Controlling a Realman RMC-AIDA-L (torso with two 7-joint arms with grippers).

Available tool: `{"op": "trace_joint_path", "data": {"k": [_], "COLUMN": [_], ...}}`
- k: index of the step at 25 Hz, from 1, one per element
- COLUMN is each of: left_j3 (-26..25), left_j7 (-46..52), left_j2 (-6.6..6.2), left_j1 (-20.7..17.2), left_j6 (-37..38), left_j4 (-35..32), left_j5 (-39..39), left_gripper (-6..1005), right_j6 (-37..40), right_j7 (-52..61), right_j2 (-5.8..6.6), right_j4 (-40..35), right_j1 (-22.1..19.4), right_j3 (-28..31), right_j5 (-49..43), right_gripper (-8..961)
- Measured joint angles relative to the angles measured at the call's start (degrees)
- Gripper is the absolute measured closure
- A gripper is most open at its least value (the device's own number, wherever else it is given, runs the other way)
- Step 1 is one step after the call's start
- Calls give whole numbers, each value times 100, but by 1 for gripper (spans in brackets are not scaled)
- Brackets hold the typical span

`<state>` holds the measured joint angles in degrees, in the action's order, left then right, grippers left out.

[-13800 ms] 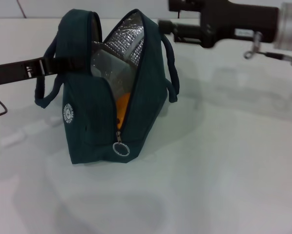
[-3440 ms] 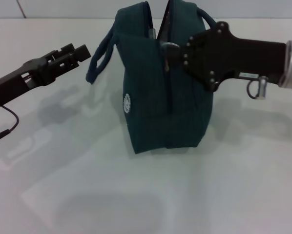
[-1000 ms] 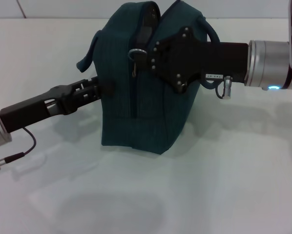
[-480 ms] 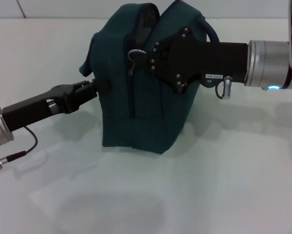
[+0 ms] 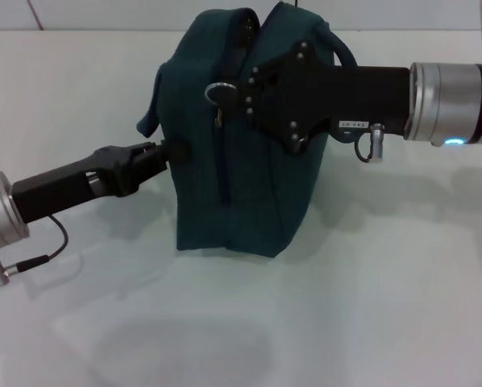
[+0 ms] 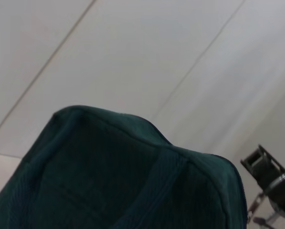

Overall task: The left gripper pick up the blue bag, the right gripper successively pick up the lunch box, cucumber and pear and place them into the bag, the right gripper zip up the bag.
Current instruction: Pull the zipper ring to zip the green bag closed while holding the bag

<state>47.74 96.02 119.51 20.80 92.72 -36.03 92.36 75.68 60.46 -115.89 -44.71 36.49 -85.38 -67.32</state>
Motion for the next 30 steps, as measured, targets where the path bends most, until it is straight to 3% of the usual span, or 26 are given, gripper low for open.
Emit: {"op": "trace_joint_path", "data": {"k": [15, 30], "left_j3": [307, 341], "left_j7": [-220, -495], "left_j2": [-13, -11], "left_j1": [-48, -32], "left_j6": [228, 353], "left_j4": [0, 280], "left_j5": [33, 32], "left_gripper": [939, 943], "right_j6": [-42, 249], "right_j7": [466, 2359], "right_j2": [41, 91], "right_j4": [7, 175], "right_j1": [-1, 95], "right_j3": [255, 487], "right_j5": [0, -35], "right_gripper": [949, 948]}}
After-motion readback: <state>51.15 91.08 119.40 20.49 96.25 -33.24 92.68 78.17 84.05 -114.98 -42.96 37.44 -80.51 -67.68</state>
